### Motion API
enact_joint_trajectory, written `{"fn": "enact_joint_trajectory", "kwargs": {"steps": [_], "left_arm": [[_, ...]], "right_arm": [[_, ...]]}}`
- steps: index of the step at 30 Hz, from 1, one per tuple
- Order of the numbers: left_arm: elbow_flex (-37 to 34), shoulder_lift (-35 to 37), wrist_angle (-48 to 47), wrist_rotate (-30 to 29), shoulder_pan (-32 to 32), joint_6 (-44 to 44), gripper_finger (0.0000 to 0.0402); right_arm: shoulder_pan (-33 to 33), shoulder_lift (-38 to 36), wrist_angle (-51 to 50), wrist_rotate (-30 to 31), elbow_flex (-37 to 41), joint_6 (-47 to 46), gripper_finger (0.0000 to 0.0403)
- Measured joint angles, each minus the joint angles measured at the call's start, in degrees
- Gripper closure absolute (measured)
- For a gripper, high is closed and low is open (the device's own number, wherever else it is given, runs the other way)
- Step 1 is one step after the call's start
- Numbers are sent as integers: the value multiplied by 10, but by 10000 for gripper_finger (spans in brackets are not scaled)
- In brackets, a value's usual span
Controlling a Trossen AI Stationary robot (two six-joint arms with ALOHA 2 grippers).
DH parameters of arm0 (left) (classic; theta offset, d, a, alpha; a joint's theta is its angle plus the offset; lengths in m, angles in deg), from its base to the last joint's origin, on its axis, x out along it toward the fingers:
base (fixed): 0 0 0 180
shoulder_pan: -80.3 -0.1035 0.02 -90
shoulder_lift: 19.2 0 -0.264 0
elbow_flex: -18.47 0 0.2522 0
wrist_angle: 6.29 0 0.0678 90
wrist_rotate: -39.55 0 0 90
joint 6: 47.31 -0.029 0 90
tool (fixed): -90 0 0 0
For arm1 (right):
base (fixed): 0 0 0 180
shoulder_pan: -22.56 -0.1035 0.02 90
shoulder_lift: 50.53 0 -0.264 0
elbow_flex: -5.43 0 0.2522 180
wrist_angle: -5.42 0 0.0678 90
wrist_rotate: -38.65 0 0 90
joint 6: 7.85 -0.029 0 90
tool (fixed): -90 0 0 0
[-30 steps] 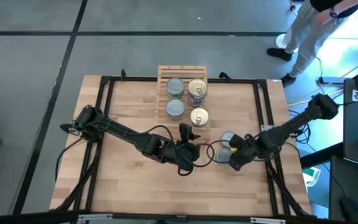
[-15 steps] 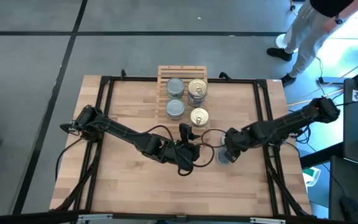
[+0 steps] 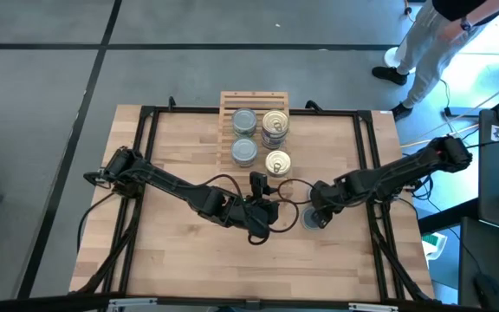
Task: Stack canned seafood by type on shelf
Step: Stack the green tuna can on top of the green tuna can on the shelf
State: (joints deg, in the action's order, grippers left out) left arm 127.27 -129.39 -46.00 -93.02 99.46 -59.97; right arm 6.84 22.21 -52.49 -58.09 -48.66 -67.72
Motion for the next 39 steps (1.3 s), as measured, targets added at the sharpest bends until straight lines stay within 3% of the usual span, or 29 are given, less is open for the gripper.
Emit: {"fn": "enact_joint_trajectory", "kwargs": {"steps": [24,39], "left_arm": [[0,0,0,0,0,3,188],[0,0,0,0,3,5,188]], "right_arm": [[0,2,114,-47,59,2,225],[0,2,115,-43,59,-3,346]]}}
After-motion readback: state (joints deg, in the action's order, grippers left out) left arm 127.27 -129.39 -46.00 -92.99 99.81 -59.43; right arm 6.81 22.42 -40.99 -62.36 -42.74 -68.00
